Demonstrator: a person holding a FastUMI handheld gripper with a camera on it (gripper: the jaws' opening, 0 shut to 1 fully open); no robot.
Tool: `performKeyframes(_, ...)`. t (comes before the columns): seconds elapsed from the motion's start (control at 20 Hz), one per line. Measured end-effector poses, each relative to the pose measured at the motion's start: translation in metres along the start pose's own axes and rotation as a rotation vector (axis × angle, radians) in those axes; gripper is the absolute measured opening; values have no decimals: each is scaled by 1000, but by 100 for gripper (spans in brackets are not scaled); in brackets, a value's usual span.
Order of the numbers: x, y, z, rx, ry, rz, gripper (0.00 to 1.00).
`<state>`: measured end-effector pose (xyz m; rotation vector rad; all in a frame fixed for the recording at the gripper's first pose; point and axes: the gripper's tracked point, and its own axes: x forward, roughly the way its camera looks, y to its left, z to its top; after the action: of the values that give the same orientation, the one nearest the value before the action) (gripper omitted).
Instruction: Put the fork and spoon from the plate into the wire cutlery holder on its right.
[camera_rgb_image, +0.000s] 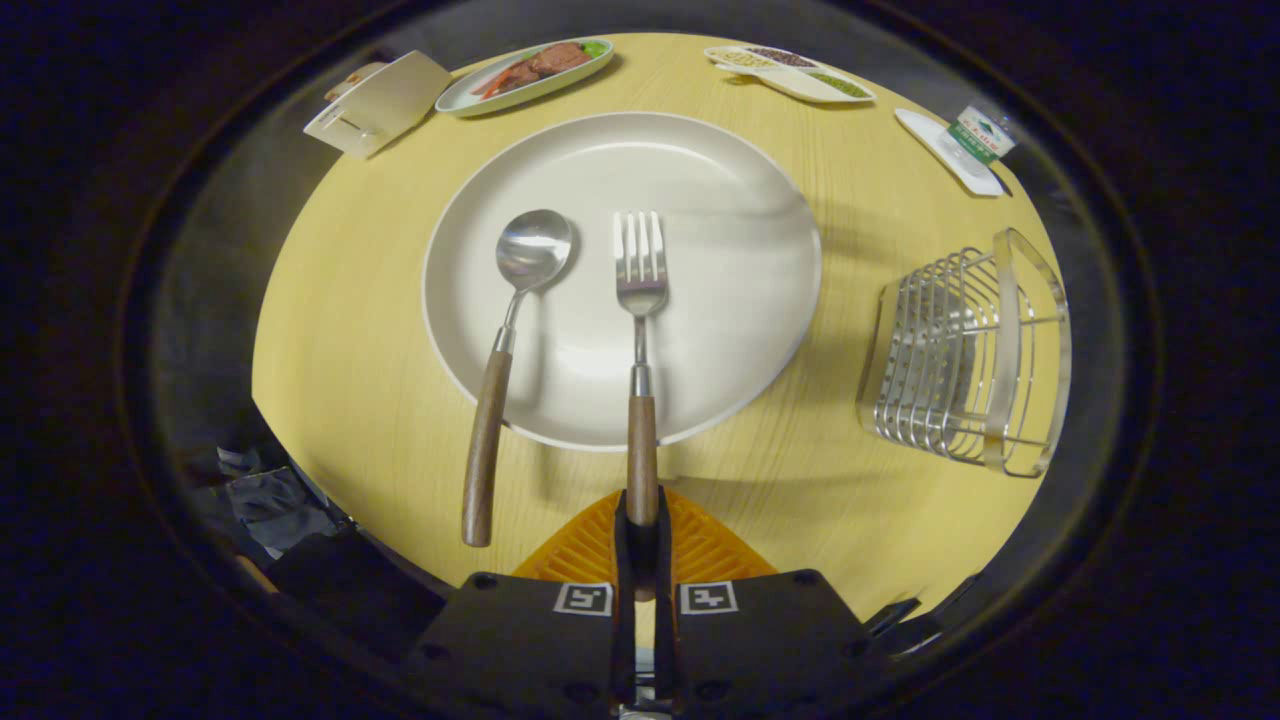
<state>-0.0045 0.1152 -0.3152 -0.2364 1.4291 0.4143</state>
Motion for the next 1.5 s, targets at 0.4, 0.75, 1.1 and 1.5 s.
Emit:
performKeyframes(0.4,-28,6,-12,45,-14,32,4)
performKeyframes(0.75,-89,-33,-46,95,35,24,4)
performKeyframes(1.1,-151,-104,-47,130,62,-85,4)
performKeyframes(1.5,-132,-160,-49,64,277,-158,4)
